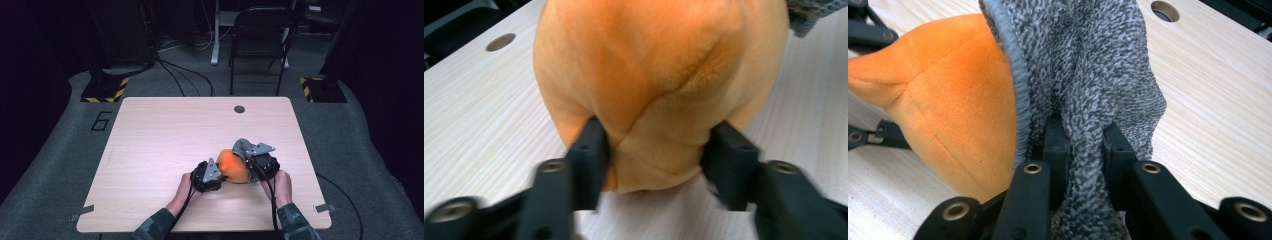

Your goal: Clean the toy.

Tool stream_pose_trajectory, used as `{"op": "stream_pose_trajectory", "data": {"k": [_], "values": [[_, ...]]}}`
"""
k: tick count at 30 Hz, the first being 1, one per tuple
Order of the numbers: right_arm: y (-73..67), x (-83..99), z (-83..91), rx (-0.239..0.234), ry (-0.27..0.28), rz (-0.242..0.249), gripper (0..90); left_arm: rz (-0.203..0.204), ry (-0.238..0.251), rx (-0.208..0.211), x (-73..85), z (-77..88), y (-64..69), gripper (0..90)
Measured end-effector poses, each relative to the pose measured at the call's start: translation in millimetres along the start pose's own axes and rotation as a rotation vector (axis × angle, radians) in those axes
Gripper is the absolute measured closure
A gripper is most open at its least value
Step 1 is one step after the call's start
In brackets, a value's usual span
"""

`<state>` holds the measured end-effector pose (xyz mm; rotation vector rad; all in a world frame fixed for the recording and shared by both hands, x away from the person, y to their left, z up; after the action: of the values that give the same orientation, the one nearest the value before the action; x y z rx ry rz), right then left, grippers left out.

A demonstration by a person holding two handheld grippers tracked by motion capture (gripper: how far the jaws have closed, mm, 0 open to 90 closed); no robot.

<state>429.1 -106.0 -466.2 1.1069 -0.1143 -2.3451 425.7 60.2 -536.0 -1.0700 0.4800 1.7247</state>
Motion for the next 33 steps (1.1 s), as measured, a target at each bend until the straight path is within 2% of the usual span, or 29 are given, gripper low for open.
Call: {"op": "stream_pose_trajectory", "data": {"k": [1, 4, 7, 10, 12, 16, 19, 25, 27, 33], "values": [[0.7, 0.4, 0.7, -0.005, -0.001, 0.009, 77.6, 0.002, -0.002, 0.001, 0.4, 0.4, -0.7, 57.4], [7.7, -0.4, 4.5, -0.02, 0.028, -0.033, 77.6, 0.01, 0.017, 0.01, 0.5, 1.7, -1.8, 68.0], [28.8, 4.2, 10.2, -0.001, 0.029, -0.092, 77.4, 0.006, 0.03, 0.018, 2.4, 2.5, -3.1, 73.6], [53.0, 16.6, 9.7, 0.024, 0.018, -0.152, 77.3, -0.004, 0.052, 0.018, 3.7, 3.1, -2.9, 76.9], [62.4, 26.2, 5.5, 0.032, -0.005, -0.179, 77.3, 0.005, 0.076, 0.015, 3.4, 3.5, -2.6, 78.2], [71.3, 38.4, -4.1, 0.036, -0.043, -0.211, 77.1, 0.016, 0.113, 0.007, 1.9, 7.7, -5.3, 78.7], [74.5, 40.6, -6.0, 0.042, -0.045, -0.218, 77.1, 0.032, 0.141, 0.011, -1.3, 10.8, -5.2, 79.3], [78.7, 40.1, -3.9, 0.051, -0.038, -0.234, 77.1, 0.116, 0.219, 0.059, -17.4, 25.5, -4.1, 79.4], [79.3, 39.8, -3.1, 0.05, -0.038, -0.236, 77.1, 0.144, 0.232, 0.072, -24.4, 32.6, -4.0, 79.4], [80.6, 35.5, 3.3, 0.055, -0.021, -0.232, 77.1, 0.27, 0.265, 0.143, -38.9, 45.0, -0.8, 79.2]]}}
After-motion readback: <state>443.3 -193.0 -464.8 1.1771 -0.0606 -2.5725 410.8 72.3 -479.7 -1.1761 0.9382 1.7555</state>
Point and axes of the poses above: each handheld gripper's, and its own axes: z roughly backward along the jaws, x roughly out of its underside, y roughly to its right, the point moved 5 cm from there along -z, roughly forward along the jaws, and after that the axes turned 8 degrees about x, right-handed, at the moved point
